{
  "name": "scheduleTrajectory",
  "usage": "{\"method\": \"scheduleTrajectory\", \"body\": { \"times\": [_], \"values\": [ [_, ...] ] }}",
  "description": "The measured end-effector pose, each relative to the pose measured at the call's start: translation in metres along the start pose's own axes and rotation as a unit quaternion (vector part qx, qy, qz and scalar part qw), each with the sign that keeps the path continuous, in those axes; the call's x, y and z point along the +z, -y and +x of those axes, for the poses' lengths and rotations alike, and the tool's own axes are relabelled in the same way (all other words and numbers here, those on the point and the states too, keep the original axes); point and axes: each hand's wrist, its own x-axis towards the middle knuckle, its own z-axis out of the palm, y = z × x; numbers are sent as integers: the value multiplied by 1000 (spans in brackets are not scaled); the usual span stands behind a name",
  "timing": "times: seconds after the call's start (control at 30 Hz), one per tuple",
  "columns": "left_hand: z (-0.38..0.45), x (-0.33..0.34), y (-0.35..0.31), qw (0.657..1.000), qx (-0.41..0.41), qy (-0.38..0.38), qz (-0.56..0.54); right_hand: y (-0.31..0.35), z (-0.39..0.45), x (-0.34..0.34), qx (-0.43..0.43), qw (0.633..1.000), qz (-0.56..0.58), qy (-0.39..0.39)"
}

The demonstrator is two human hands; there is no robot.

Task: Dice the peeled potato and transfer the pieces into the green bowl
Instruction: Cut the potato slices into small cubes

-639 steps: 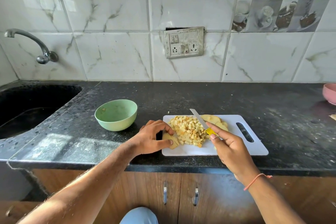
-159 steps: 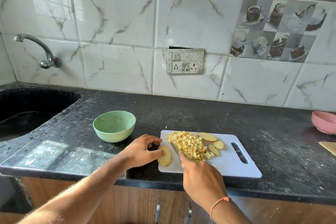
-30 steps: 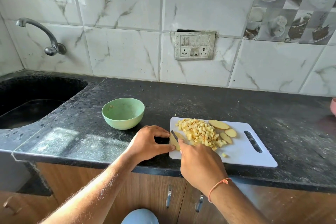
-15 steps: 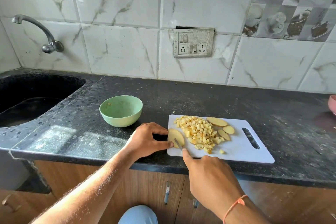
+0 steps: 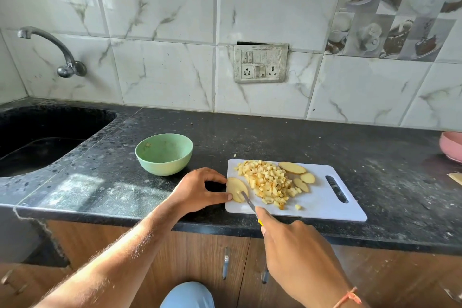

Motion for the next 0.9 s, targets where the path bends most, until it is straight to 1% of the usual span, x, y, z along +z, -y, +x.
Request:
{"method": "scheduleTrajectory", "body": {
  "times": [0.13, 0.37, 0.9],
  "values": [
    [0, 1, 3, 1000, 5, -20, -1, 11, 20, 3, -6, 1000, 9, -20],
    [1, 3, 6, 999, 26, -24, -5, 20, 49, 11, -12, 999, -14, -36],
    [2, 3, 8, 999, 28, -24, -4, 15, 16, -15, 8, 998, -37, -51]
  ]
}}
